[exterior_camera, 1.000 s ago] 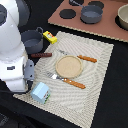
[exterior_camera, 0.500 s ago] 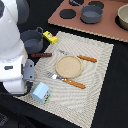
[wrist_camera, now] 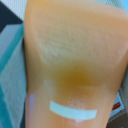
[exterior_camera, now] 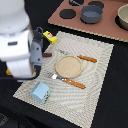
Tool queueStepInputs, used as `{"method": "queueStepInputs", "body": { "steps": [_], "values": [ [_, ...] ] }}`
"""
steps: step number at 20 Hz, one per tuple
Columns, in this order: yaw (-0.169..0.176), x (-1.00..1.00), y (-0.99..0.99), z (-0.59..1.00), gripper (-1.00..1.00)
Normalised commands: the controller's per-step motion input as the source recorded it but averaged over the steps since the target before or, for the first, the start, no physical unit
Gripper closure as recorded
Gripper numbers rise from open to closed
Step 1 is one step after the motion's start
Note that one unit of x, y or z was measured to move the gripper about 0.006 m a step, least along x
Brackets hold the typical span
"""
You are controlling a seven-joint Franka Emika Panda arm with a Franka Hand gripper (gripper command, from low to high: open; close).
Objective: Interact with the objects in diverse but meaningful ways.
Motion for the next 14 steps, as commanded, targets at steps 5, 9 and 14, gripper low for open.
{"method": "queueStepInputs", "body": {
  "steps": [5,9,14],
  "values": [
    [0.000,0.93,0.29,0.52,1.00],
    [0.000,0.95,0.32,0.47,1.00],
    [0.000,0.92,0.37,0.37,1.00]
  ]
}}
